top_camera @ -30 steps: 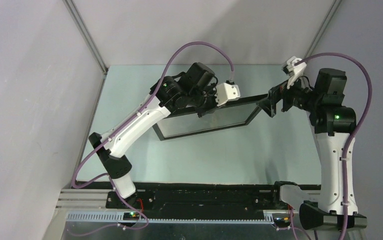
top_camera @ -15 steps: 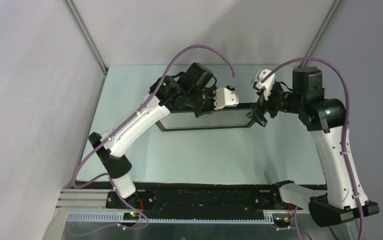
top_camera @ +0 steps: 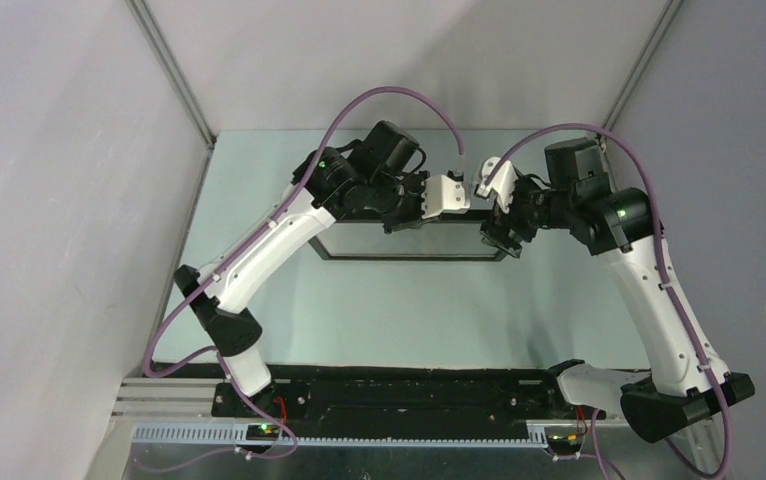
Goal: Put the photo into the frame
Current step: Turn over the photo frame at the center of the board.
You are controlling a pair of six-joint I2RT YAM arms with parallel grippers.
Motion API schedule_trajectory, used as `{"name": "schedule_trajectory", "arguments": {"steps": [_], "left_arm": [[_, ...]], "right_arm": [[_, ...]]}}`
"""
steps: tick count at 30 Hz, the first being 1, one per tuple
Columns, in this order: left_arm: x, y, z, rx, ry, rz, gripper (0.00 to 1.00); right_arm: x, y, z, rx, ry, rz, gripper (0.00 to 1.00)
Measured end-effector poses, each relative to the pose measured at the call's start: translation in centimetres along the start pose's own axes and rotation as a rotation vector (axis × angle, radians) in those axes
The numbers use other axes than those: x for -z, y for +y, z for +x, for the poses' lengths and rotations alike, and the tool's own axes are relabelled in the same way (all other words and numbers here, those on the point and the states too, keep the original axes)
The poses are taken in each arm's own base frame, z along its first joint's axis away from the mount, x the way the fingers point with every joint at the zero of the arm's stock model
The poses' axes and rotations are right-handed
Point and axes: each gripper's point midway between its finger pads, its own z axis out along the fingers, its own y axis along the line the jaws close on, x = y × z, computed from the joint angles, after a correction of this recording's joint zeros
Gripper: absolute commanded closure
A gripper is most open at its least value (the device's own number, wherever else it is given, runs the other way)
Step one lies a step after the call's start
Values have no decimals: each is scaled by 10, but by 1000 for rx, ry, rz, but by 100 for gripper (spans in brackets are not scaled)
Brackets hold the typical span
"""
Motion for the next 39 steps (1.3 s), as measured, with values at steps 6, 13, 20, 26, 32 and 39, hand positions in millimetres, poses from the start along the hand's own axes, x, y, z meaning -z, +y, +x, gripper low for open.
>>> {"name": "schedule_trajectory", "arguments": {"steps": [6,13,20,26,32,39], "left_arm": [[2,-1,2,0,-7,15,100],[5,-2,4,-1,-10,29,100],[7,-2,6,-36,-6,38,100],[8,4,6,-124,-11,30,98],[10,2,7,-104,-8,34,88],[13,0,7,-95,-7,39,76]], "right_arm": [[-14,0,10,5,38,-16,29],[-17,-3,8,27,46,3,49],[-21,-1,10,35,64,-8,73],[-19,10,12,45,70,-56,90],[-20,11,9,48,75,-69,100],[-18,14,7,44,82,-86,100]]}}
